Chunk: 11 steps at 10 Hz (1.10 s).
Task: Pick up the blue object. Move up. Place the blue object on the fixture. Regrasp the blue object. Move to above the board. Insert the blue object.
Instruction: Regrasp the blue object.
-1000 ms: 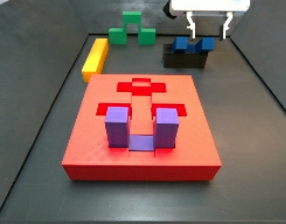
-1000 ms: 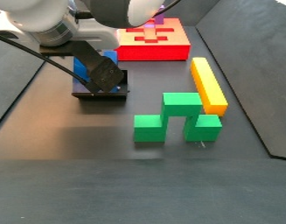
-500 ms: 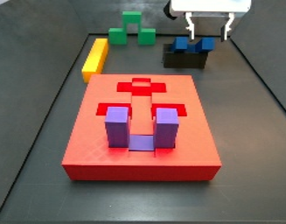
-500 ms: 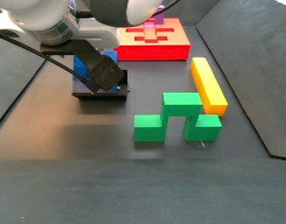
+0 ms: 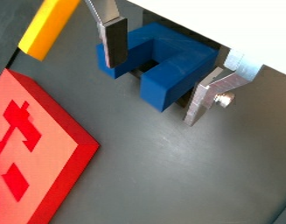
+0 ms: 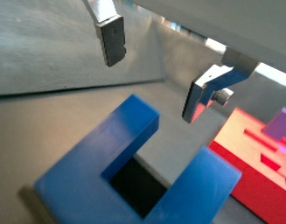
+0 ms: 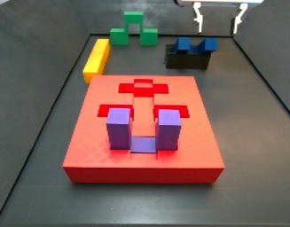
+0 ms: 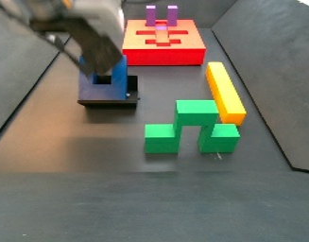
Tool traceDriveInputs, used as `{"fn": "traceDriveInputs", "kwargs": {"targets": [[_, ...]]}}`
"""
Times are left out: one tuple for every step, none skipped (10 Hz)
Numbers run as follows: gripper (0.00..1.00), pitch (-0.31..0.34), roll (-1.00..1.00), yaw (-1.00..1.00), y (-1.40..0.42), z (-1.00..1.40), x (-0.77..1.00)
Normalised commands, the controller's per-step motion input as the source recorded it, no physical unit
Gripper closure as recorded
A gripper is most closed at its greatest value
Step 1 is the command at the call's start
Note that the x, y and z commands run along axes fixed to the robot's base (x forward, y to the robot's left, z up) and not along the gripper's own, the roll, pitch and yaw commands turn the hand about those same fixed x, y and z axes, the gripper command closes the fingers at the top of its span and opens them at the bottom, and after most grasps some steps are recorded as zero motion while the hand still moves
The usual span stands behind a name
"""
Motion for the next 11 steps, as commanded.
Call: {"fn": "traceDriveInputs", "kwargs": {"targets": [[0.00,-0.114,1.00,-0.14,-0.49,0.04,-0.01],[0.00,-0.114,1.00,-0.15,-0.47,0.00,0.00],[0.00,-0.094,1.00,-0.15,-0.44,0.00,0.00],[0.00,-0.086,1.00,-0.14,-0.41,0.01,0.00],[0.00,-0.080,1.00,-0.13,-0.39,0.03,-0.02],[0.00,-0.083,1.00,-0.12,-0.38,0.04,-0.03],[0.00,-0.086,1.00,-0.11,-0.39,0.02,-0.02],[0.00,-0.089,1.00,-0.09,-0.43,0.03,0.00],[0.00,-0.077,1.00,-0.05,-0.45,0.04,0.00],[0.00,-0.054,1.00,-0.04,-0.42,0.06,0.00],[0.00,-0.051,1.00,-0.04,-0.39,0.05,0.00]]}}
